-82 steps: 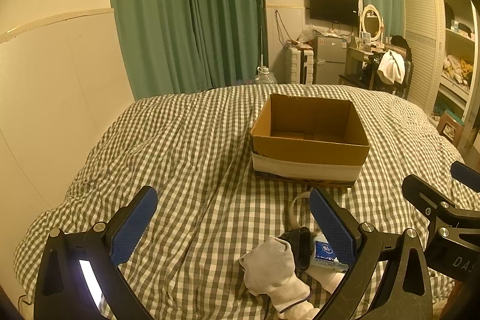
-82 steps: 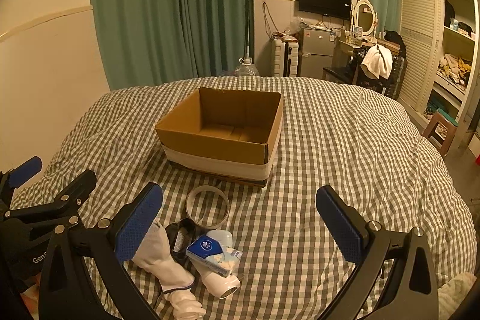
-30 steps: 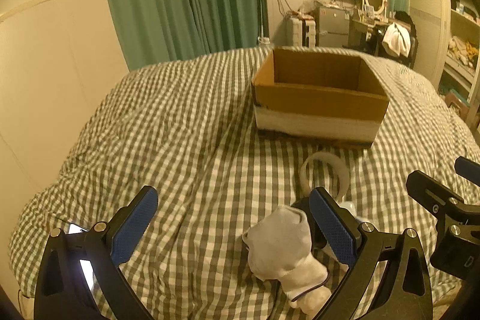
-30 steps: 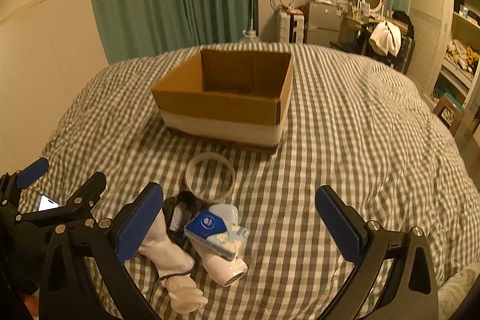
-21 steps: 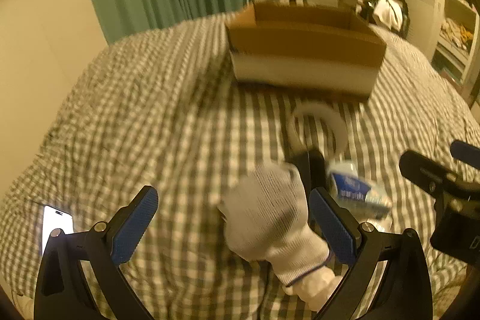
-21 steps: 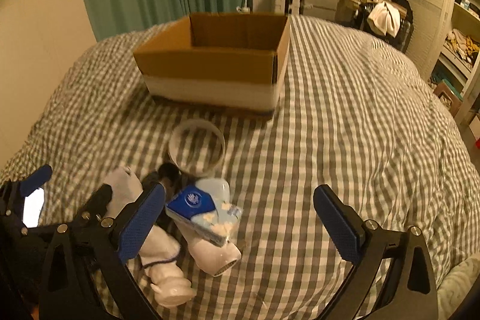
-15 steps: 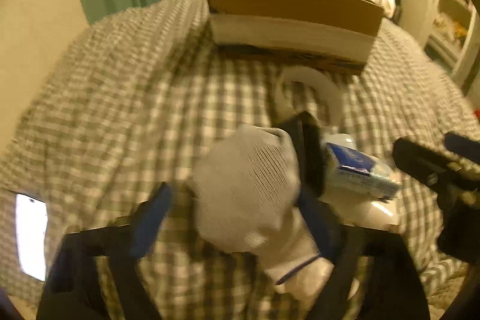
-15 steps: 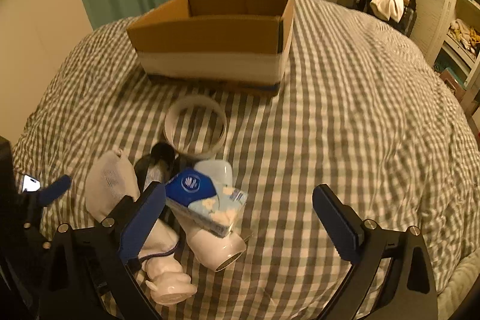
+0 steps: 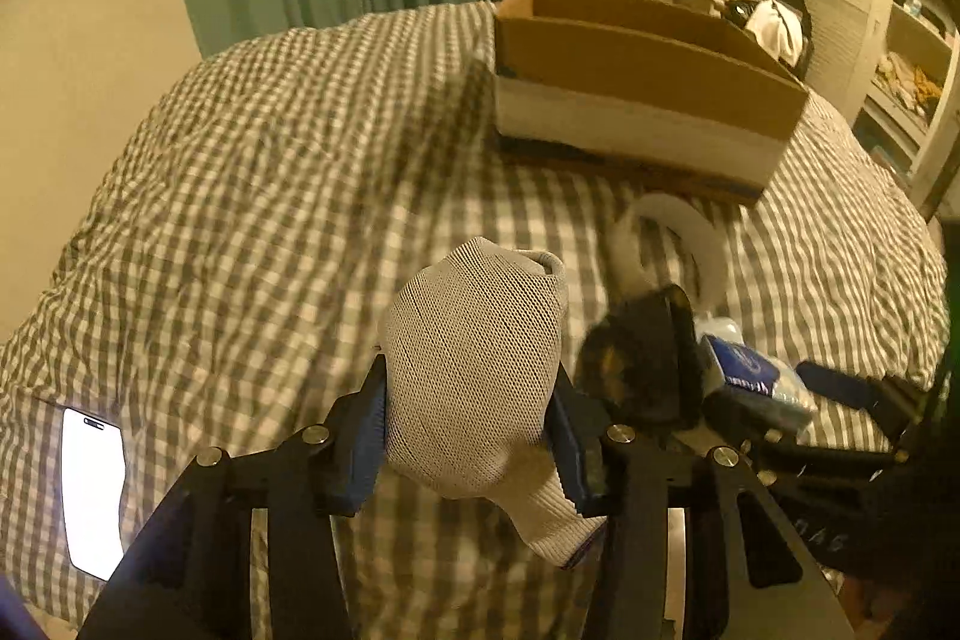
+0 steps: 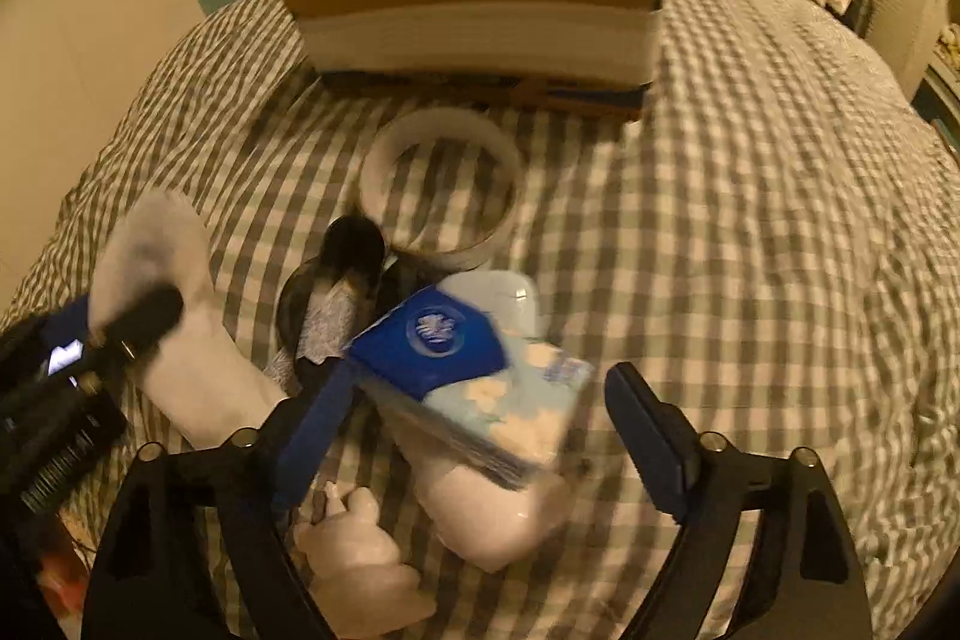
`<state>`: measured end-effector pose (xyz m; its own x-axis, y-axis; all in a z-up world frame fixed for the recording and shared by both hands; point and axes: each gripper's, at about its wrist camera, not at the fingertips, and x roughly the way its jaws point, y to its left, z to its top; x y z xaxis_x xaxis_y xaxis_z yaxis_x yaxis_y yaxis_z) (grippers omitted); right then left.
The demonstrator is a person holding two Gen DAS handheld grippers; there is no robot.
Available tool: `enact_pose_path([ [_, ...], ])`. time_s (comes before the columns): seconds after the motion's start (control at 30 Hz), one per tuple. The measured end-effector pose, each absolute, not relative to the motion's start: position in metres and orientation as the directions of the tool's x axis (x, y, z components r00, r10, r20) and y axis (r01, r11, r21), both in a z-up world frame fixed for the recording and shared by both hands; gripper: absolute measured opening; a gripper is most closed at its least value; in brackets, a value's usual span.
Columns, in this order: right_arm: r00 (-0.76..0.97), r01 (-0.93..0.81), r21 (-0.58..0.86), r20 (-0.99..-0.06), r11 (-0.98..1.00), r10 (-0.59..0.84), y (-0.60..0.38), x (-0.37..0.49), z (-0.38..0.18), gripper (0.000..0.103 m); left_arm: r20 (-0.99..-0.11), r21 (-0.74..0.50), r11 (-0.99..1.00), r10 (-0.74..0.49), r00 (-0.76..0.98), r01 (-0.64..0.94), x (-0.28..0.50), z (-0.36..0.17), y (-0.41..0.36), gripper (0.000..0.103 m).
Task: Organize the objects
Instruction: 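Grasp the white sock with the left tool while the right tool grasps the tissue pack, then carry sock and tissue pack over the box and release both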
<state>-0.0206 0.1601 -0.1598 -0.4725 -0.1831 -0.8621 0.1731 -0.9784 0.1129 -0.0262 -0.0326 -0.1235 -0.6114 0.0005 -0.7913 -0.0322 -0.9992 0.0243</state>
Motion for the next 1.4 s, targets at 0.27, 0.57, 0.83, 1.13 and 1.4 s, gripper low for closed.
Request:
enact_pose_path([
  [0.27,-0.476,0.187,0.094,-0.862,-0.978,-0.174,0.155,-0.019,-0.163,0.076,-0.802,0.001,-1.0,0.015,-0.598,-0.025,-0.028,-0.124,-0.04,0.048],
  [0.57,-0.535,0.174,0.07,-0.831,-0.982,-0.153,0.16,-0.013,-0.119,0.075,-0.807,0.021,-0.999,-0.035,-0.589,0.029,-0.02,-0.088,-0.044,0.048],
  [0.83,-0.593,0.227,0.135,-0.767,-0.965,-0.247,0.157,-0.016,-0.028,0.075,-0.733,-0.01,-0.999,-0.019,-0.68,0.039,-0.015,-0.01,-0.051,0.048],
  [1.13,-0.648,0.333,0.061,-0.71,-0.941,-0.276,0.144,-0.054,0.101,0.075,-0.633,-0.048,-0.999,0.031,-0.773,-0.001,-0.052,0.079,-0.045,0.048],
  [1.4,-0.663,0.342,0.0,-0.709,-0.94,-0.241,0.138,-0.118,0.148,0.075,-0.608,-0.011,-0.992,0.107,-0.786,-0.127,-0.112,0.101,-0.017,0.048],
])
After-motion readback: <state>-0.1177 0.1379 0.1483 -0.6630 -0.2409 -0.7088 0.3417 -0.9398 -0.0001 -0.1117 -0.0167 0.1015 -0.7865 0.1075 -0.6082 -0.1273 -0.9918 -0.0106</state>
